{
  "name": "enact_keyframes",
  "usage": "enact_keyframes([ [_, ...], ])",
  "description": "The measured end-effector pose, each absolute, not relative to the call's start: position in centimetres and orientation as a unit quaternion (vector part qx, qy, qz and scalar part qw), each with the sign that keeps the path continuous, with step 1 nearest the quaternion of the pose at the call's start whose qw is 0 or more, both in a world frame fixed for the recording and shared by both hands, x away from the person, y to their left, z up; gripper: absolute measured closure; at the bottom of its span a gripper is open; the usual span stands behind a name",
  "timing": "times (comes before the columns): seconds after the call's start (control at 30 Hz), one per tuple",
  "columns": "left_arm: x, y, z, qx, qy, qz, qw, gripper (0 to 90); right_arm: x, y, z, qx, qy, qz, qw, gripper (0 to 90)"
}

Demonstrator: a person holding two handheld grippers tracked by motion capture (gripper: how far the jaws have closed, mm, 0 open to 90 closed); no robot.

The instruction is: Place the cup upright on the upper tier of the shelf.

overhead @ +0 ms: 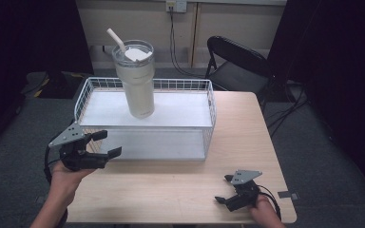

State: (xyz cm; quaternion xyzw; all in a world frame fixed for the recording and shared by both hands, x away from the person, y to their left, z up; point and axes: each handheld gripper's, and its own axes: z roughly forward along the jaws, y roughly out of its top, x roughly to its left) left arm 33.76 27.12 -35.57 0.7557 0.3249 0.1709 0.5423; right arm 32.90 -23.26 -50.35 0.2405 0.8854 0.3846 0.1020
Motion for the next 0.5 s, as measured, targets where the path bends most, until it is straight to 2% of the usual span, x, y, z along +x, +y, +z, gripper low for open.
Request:
enact_keyframes([
  [0.5,33.1,27.5,-40.0,0.767,0.336,0.161,0.522,15.9,32.9,-23.3,-50.4,0.240,0.885,0.385,0.102,10.8],
])
